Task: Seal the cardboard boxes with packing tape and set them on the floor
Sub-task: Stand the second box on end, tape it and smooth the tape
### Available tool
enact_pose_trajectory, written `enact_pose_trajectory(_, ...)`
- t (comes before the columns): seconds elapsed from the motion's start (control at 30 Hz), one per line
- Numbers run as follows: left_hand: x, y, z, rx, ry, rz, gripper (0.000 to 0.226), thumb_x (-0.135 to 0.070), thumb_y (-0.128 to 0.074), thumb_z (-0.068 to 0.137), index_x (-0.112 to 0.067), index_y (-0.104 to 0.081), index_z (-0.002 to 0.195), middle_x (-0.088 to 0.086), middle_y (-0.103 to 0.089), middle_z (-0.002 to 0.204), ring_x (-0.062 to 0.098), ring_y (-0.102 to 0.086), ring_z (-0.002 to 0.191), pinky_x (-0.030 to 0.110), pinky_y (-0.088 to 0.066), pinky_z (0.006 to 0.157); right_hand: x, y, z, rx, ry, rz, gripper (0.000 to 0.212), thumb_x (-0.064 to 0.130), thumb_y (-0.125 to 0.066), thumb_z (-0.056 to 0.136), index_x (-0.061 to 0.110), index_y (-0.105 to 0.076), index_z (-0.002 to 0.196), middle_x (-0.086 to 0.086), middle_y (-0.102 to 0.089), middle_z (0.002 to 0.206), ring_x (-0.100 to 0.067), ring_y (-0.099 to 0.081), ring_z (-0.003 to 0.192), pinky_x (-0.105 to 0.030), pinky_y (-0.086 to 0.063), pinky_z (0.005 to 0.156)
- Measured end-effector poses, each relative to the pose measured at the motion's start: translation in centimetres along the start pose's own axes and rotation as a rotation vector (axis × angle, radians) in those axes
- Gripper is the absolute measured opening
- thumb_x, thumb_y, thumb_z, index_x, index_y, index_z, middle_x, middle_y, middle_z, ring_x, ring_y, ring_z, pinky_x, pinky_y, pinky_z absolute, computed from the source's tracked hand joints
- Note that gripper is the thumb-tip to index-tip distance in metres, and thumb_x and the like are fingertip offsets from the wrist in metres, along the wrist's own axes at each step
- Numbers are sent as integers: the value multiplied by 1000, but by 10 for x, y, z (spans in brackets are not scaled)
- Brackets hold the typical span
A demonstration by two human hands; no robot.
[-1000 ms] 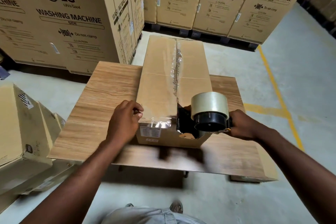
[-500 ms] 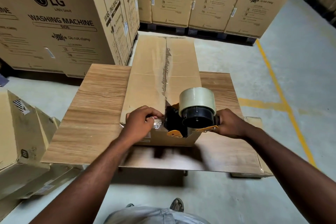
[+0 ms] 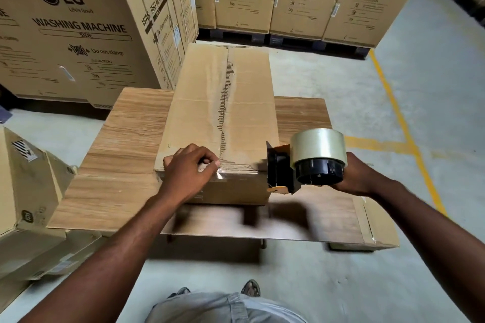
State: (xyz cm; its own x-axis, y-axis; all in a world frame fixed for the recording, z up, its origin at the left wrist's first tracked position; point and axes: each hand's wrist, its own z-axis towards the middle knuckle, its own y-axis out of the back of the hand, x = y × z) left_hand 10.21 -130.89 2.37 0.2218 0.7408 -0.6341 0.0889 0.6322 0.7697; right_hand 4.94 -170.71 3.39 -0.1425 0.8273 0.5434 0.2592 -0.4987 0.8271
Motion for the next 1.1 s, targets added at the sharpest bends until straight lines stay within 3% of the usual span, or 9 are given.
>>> enact_pose_trajectory(0.13,-39,-28,6,15,-68,42,8,-41,-68,86,-34,-65,85,-14,-56,87,10,-54,95,35,-30,84,1,0,1,-21,74,-30,27,39,-57,76,18,-72,86,-1,-72,80,-21,-68,78,-41,-55,69)
enact_pose_trajectory(0.33,-73,-57,7,60,-89,-14,11,-34,-66,85,-43,-59,82,-19,-55,85,5,-49,92,33,-26,82,3,-4,-2,-57,73,4,31,39,-56,75,18,-73,91,-1,-73,86,-21,-67,82,-40,-55,72)
enact_pose_trajectory(0.4,-67,-56,6,52,-100,-44,6,-39,-67,85,-42,-63,86,-18,-58,87,3,-51,91,33,-27,84,8,-5,-4,-76,65,35,30,43,-56,75,23,-73,89,5,-73,85,-13,-66,83,-35,-55,73)
enact_pose_trajectory(0.53,-64,-55,5,37,-123,-51,4,-42,-68,85,-41,-66,88,-18,-60,88,2,-53,91,34,-29,87,13,-6,-11,-117,44,65,6,49,-59,74,46,-63,77,27,-67,73,13,-60,75,-15,-46,66)
enact_pose_trajectory(0.67,-61,-58,5,18,-135,-56,8,-47,-69,85,-40,-67,88,-19,-59,87,-2,-53,90,34,-30,89,-8,-4,-29,-148,-61,94,15,48,-61,67,36,-67,72,5,-72,72,-8,-68,74,-37,-54,66)
enact_pose_trajectory(0.83,-62,-61,3,1,-143,-42,9,-46,-69,85,-38,-67,89,-19,-59,87,-3,-53,90,35,-31,90,-35,0,-50,-90,-150,26,17,47,-54,63,59,-63,71,23,-66,64,10,-62,71,-25,-48,62)
enact_pose_trajectory(0.93,-62,-61,2,2,-142,-26,9,-46,-68,85,-38,-67,89,-19,-59,88,-1,-54,91,36,-32,90,-40,-2,-47,-45,-159,-16,21,45,-54,65,64,-60,72,23,-59,60,1,-63,70,-26,-49,62)
enact_pose_trajectory(1.03,-64,-61,2,13,-143,-22,8,-46,-67,86,-38,-66,89,-20,-59,88,0,-54,92,36,-31,90,-21,-3,-33,27,-130,-61,38,30,-57,70,67,-55,64,26,-51,47,-9,-51,64,-12,-34,54)
enact_pose_trajectory(1.1,-64,-59,4,29,-141,-20,7,-46,-67,86,-39,-66,89,-19,-58,89,2,-53,93,35,-30,88,-13,-8,-22,50,-141,-76,44,21,-63,77,58,-57,54,29,-52,48,-8,-46,63,-11,-35,51)
